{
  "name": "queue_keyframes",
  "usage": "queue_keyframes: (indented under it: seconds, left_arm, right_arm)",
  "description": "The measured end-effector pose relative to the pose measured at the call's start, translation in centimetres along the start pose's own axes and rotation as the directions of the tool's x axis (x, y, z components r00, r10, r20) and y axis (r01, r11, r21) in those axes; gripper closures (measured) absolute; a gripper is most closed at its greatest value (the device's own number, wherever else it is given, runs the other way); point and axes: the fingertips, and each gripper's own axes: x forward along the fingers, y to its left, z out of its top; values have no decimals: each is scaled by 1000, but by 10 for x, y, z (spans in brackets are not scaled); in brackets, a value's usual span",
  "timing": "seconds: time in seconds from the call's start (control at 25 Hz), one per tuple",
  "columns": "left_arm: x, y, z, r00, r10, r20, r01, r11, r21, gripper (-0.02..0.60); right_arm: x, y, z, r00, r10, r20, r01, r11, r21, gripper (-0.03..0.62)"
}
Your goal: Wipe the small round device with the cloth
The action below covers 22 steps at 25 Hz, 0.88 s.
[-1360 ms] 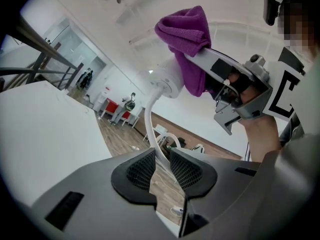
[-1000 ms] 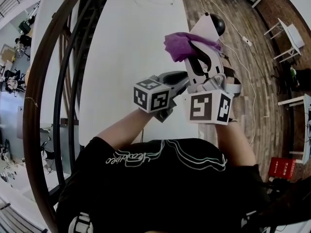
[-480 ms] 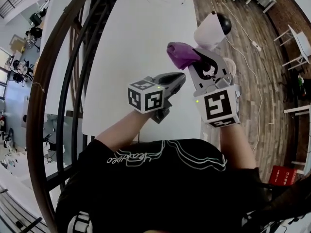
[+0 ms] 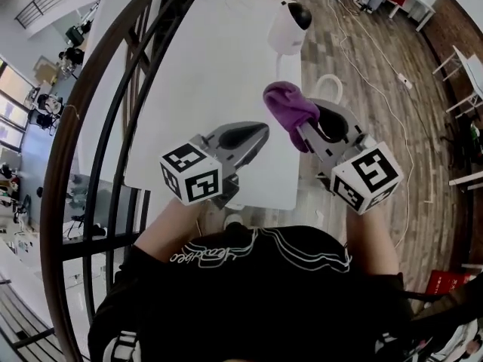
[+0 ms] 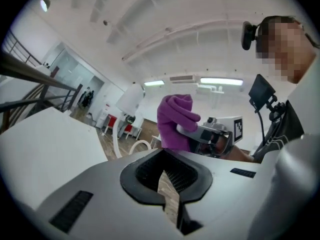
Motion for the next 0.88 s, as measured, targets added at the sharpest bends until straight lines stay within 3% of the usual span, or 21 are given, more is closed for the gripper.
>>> queue_keyframes:
  seconds: [0.24,0.48,0.88]
  left_arm:
    - [-9,-122,-2,1000,-12,-25,15,993,119,574]
    - [2,-255,-55,999,44,-26,-38,980,195,574]
    - [16,-379,-154,982,185,-23,-176,959,222,572]
  right_arm:
    - [-108,28,1,993,80,88,-91,987,136,526]
    - [-241,65,-47,977,172,126,-196,956,217,526]
    - [-380,119,-120,951,276,140,-304,918,254,526]
